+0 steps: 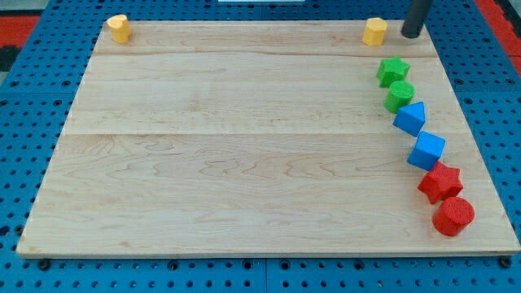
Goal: Nudge the yellow hexagon to left a bit
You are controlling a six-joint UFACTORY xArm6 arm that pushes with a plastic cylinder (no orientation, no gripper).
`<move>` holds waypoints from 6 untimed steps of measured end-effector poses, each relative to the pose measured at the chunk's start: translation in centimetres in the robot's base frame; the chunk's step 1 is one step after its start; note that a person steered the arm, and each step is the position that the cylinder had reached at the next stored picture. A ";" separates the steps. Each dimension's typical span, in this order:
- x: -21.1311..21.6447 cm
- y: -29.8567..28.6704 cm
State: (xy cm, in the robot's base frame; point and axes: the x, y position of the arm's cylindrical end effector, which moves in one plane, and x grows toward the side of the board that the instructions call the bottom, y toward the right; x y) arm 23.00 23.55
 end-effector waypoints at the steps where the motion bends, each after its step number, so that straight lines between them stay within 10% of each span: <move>1: -0.8 -3.4; 6: -3.5 -9.1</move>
